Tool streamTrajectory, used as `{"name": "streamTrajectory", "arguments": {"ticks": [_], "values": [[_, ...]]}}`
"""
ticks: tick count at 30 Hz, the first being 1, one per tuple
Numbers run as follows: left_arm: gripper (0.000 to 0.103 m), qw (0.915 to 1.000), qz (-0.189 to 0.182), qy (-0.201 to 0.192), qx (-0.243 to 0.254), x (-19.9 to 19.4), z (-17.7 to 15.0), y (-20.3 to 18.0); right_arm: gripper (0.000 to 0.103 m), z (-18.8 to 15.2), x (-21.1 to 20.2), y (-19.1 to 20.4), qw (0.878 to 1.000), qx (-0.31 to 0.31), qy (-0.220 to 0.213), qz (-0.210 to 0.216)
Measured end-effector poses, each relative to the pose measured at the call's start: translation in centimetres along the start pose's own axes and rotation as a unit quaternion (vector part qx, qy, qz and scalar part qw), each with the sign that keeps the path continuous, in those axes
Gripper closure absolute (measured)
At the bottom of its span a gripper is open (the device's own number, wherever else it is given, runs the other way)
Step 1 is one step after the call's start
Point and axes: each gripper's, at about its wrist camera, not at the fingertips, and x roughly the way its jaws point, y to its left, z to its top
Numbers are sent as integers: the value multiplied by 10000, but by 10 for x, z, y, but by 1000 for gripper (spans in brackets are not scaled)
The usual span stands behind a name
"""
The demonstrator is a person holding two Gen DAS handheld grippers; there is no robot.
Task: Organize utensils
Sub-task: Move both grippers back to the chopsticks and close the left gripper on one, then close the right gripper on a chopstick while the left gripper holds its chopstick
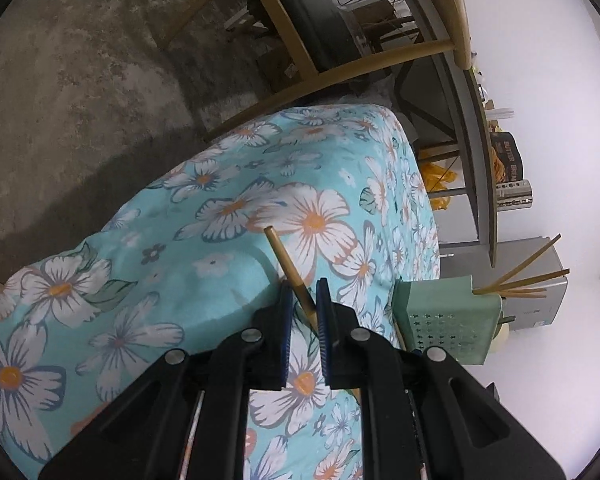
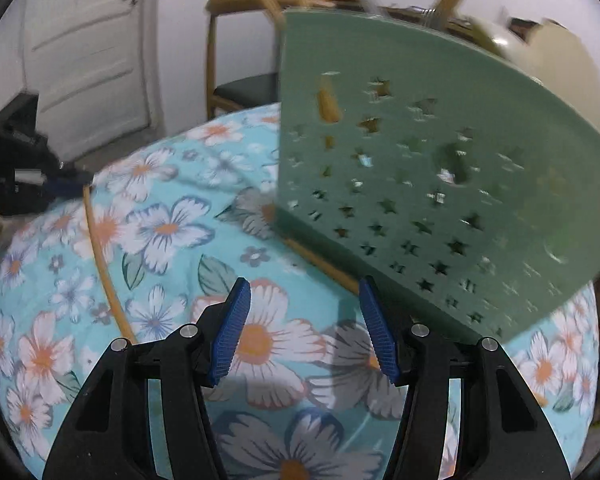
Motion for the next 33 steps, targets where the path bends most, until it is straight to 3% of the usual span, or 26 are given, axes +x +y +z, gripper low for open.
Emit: {"name": "streamTrajectory", "arguments": {"ticks": [4, 10, 14, 21, 28, 33], "values": [[92, 9999, 13, 91, 141, 8, -6, -10, 49, 4, 14, -2, 9992, -291, 235, -108], [92, 9995, 44, 169, 250, 16, -12, -16, 49, 12, 29, 4, 9952, -825, 520, 110], [92, 9995, 30, 192, 250, 16, -13, -16, 48, 25, 37, -2, 9890, -1032, 969, 425], [92, 9995, 13, 216, 220, 16, -14, -17, 51, 43, 52, 5, 9784, -1548, 1275, 508], [92, 9994, 0, 244, 229, 17, -13, -17, 60, 51, 57, 10, 9770, -1473, 1396, 649], [92, 9990, -123, 328, 265, 20, -14, -19, 71, 64, 69, -5, 9797, -958, 1507, 915]]}}
